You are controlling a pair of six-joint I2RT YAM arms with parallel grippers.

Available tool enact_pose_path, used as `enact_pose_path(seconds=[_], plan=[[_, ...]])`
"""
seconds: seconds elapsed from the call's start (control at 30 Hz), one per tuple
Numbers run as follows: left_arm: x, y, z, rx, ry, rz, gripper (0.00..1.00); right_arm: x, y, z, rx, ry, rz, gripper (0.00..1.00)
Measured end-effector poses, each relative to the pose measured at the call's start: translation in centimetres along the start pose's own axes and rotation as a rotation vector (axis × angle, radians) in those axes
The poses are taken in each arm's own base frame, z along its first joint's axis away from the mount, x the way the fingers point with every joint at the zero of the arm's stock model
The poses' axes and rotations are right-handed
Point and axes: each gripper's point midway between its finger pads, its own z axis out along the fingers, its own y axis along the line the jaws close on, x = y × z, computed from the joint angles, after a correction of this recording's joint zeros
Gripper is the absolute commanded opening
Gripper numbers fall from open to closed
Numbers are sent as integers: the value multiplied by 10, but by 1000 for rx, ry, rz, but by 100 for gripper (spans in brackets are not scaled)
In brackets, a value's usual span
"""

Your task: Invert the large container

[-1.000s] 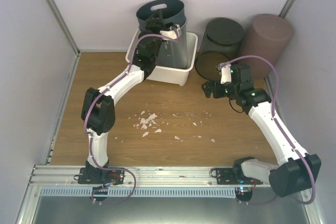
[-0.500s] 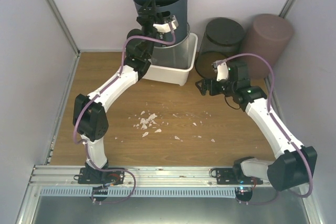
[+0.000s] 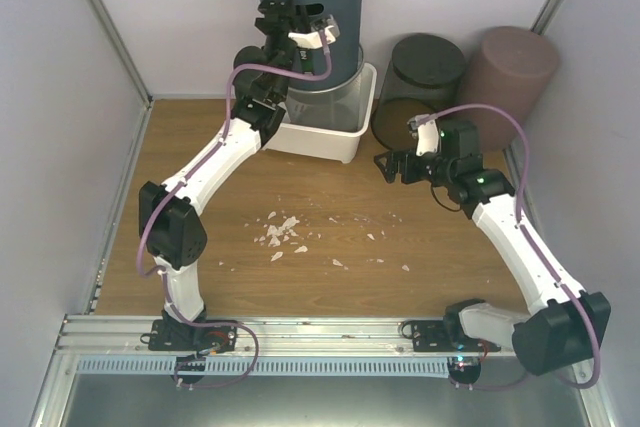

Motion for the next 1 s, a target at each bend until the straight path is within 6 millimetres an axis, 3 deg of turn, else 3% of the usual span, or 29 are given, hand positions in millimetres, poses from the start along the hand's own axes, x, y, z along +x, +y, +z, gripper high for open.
enact_pose_path(seconds=[0.73, 0.9, 1.0], plan=[[-13, 29, -4, -101, -71, 58, 24, 9, -1, -4, 4, 3, 2, 100], [-15, 48, -7, -137, -81, 68, 19, 12, -2, -3, 7, 7, 11, 100], [-18, 70, -11, -186, -95, 56, 16, 11, -2, -6, 16, -2, 11, 99]])
